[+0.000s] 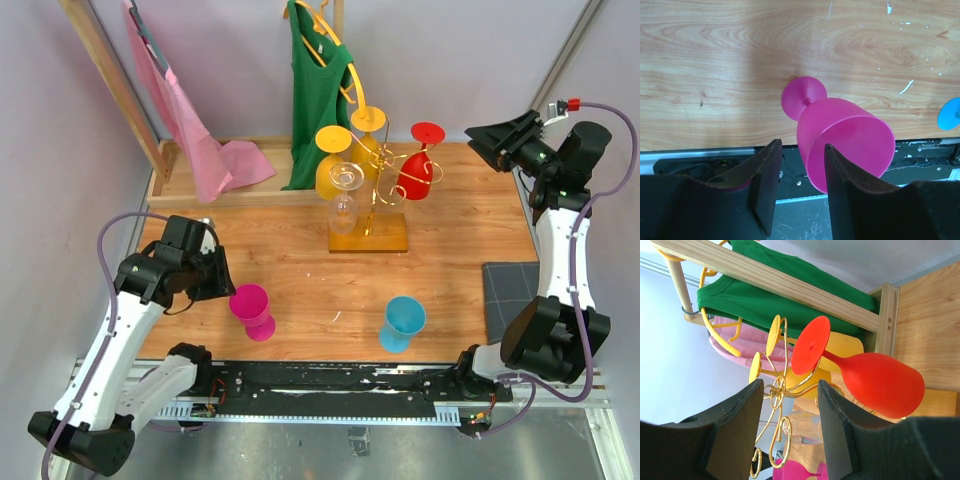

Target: Place the wine glass upside down on the wine glass rack

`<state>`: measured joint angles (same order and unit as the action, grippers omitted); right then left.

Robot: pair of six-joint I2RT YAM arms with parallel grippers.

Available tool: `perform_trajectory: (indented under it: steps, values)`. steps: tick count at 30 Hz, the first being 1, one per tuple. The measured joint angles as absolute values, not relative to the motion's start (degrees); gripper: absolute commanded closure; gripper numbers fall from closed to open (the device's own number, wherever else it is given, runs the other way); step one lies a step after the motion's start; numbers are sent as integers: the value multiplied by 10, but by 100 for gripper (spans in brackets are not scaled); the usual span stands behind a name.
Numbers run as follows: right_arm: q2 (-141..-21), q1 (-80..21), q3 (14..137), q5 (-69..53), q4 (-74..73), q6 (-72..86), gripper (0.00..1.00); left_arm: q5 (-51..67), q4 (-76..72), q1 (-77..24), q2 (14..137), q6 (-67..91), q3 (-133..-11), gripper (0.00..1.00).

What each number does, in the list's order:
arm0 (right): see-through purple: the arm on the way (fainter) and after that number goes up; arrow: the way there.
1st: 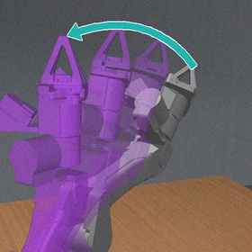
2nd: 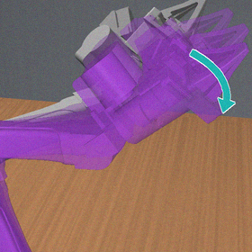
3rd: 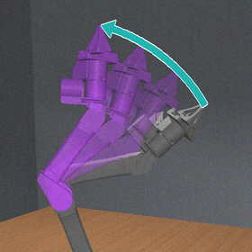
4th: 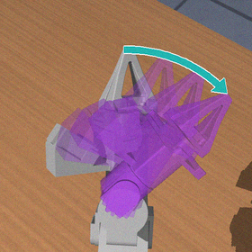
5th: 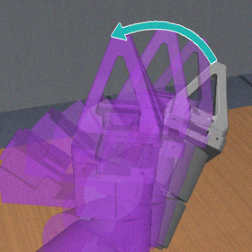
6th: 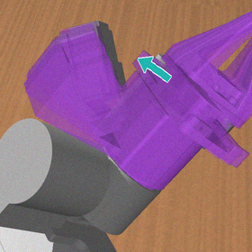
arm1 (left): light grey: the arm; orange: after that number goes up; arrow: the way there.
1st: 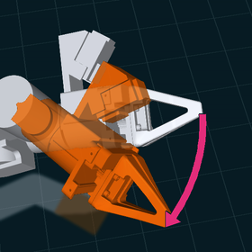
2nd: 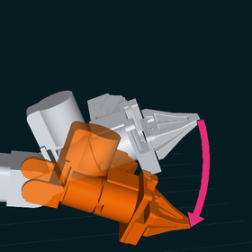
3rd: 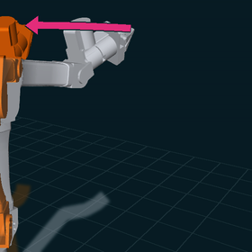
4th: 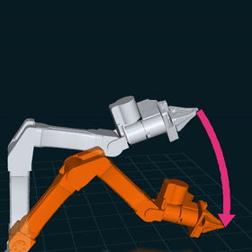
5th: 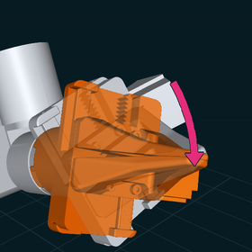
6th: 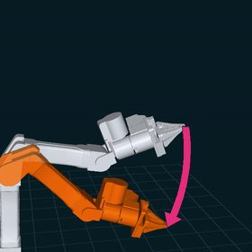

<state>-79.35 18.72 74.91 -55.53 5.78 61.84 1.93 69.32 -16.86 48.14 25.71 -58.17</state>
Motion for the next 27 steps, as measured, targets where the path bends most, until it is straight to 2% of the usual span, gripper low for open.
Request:
perform_trajectory:
  steps: [16,27]
  values:
    - [-794,187,736,-558,79,631,51,-29,693,-216,549,255,-582,60]
    - [-794,187,732,-559,85,632,51,-53,692,-237,568,260,-582,97]
